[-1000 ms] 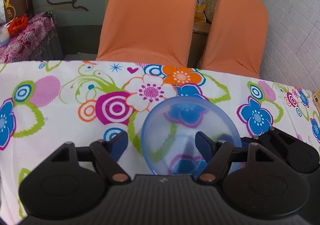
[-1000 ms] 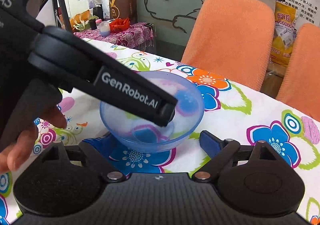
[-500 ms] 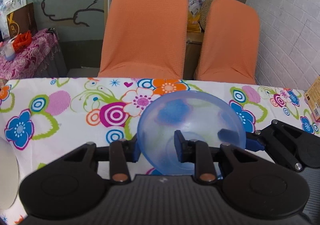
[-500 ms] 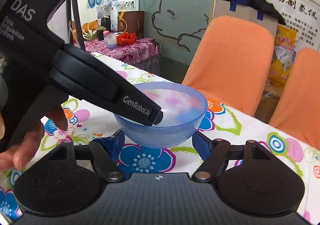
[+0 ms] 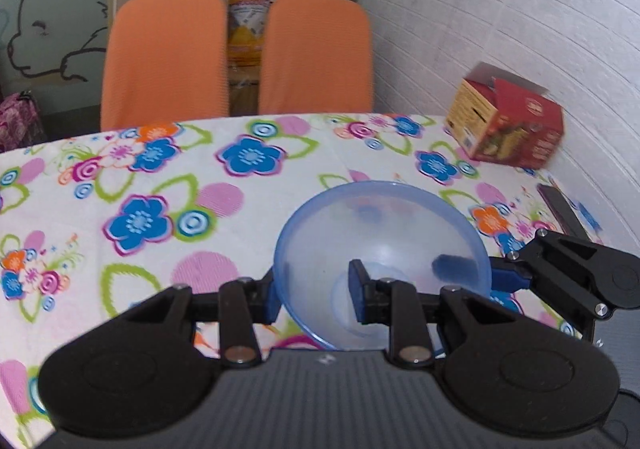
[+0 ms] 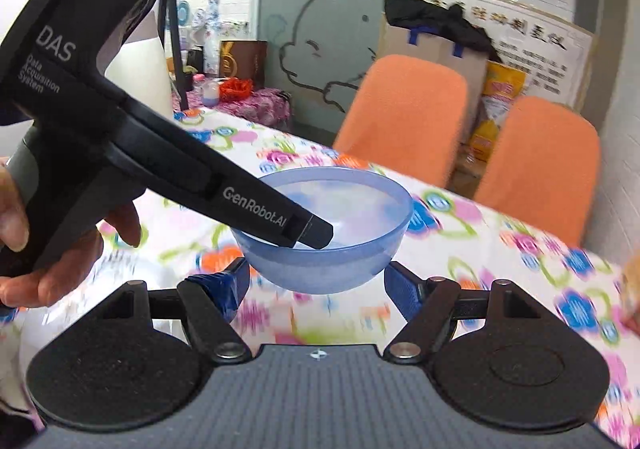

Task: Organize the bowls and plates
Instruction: 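Grip the blue bowl's rim with the left gripper and lift it, then lower the blue bowl into the white bowl and open the left gripper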

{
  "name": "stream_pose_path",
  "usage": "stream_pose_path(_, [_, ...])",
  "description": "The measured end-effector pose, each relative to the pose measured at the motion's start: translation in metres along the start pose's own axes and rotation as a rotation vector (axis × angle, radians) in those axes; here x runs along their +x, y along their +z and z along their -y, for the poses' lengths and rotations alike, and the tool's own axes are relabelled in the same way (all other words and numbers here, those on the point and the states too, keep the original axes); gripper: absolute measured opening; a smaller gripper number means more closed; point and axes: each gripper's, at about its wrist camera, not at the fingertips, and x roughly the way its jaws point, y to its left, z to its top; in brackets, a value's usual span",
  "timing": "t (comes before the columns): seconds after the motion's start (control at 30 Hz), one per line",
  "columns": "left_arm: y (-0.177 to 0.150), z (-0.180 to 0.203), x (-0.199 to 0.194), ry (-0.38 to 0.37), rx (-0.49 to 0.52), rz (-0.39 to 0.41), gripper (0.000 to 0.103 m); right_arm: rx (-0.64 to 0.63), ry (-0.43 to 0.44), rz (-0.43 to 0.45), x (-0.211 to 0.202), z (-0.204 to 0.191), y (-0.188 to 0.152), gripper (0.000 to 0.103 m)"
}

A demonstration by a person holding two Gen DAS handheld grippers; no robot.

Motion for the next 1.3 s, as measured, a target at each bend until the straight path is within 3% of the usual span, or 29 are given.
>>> stream_pose_path(0.17, [-0.033,0.049,0.007,-0.001,0.089,-0.037,0.027,0.077,-0.056,-0.03,-0.029,0.003,-0.042,0.061])
stream_pose_path(0.43, [-0.055,0.054,0.013,0.045,0.096,-0.065,0.031,0.142,0.004,-0.024,-0.034,0.005,-0.079,0.061])
stream_pose_path(0.47, [-0.056,0.055,0.013,0.049,0.104,-0.057,0.033,0.14,0.006,-0.019,-0.037,0.003,-0.085,0.061])
stream_pose_path(0.5, [-0.056,0.056,0.013,0.055,0.116,-0.051,0.043,0.137,0.005,-0.014,-0.038,0.002,-0.088,0.061])
stream_pose_path(0.53, [-0.056,0.059,0.013,0.07,0.131,-0.048,0.066,0.14,0.003,-0.006,-0.04,0.003,-0.09,0.062])
stream_pose_path(0.57, [-0.056,0.06,0.014,0.092,0.135,-0.05,0.072,0.145,0.006,-0.008,-0.042,0.003,-0.092,0.062])
stream_pose_path(0.83, [-0.053,0.039,0.01,0.075,0.039,-0.058,0.071,0.154,-0.024,-0.02,-0.064,0.003,-0.109,0.064])
stream_pose_path(1.3, [-0.063,0.026,-0.034,0.046,-0.065,0.017,0.071,0.258,-0.06,0.082,-0.099,0.014,-0.111,0.065])
